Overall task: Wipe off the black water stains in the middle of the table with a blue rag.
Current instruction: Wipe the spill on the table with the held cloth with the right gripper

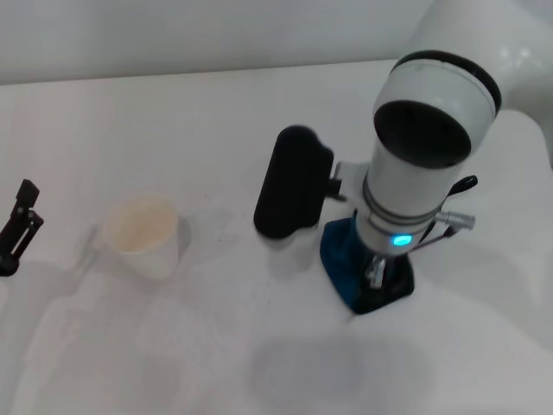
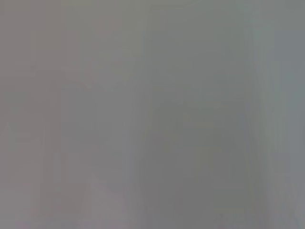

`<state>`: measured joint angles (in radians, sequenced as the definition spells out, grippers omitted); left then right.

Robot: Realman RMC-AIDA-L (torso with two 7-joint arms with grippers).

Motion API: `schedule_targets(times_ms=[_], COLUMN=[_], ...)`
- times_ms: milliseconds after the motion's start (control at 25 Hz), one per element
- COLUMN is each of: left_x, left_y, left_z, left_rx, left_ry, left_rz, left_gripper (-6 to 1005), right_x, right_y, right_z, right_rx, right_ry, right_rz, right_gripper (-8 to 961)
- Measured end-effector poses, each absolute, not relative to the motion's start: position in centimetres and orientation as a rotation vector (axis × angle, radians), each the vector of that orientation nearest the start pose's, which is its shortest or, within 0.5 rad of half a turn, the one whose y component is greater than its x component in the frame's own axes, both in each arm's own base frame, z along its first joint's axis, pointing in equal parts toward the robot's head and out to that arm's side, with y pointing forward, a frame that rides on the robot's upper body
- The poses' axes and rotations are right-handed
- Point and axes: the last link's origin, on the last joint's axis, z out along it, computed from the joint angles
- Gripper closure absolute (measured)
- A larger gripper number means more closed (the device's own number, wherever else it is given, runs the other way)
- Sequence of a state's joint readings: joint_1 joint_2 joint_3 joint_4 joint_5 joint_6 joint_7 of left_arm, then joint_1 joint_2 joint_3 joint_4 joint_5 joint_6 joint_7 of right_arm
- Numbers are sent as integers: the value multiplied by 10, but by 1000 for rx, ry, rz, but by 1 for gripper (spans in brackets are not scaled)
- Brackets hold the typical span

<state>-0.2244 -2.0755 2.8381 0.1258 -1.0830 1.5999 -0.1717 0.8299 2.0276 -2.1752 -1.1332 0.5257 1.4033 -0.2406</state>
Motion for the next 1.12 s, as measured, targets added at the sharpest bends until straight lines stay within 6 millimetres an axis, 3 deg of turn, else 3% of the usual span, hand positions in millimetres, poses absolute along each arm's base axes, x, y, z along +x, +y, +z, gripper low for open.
schedule_targets(times_ms=[400,760,920,1120], left_x=[-328,-327,-326,-328], left_y=[226,226,226,223], left_z=[-23,-23,-23,-21], left_rx=[-1724,-1720,-1720,-1714], left_ry=[-372,-365,-363,-363], left_rz=[-889,-901,-904,-901], left_gripper=[127,127,127,127], right_x=[135,121,122,127], right_y=[270,237,238,260], right_z=[-121,-131,-133,-127], right_rx=[-2776,-2909,-2909,-2813], right_ry=[243,126,118,146], right_rz=[-1116,-1095,-1079,-1064], right_gripper=[881,877,875,872])
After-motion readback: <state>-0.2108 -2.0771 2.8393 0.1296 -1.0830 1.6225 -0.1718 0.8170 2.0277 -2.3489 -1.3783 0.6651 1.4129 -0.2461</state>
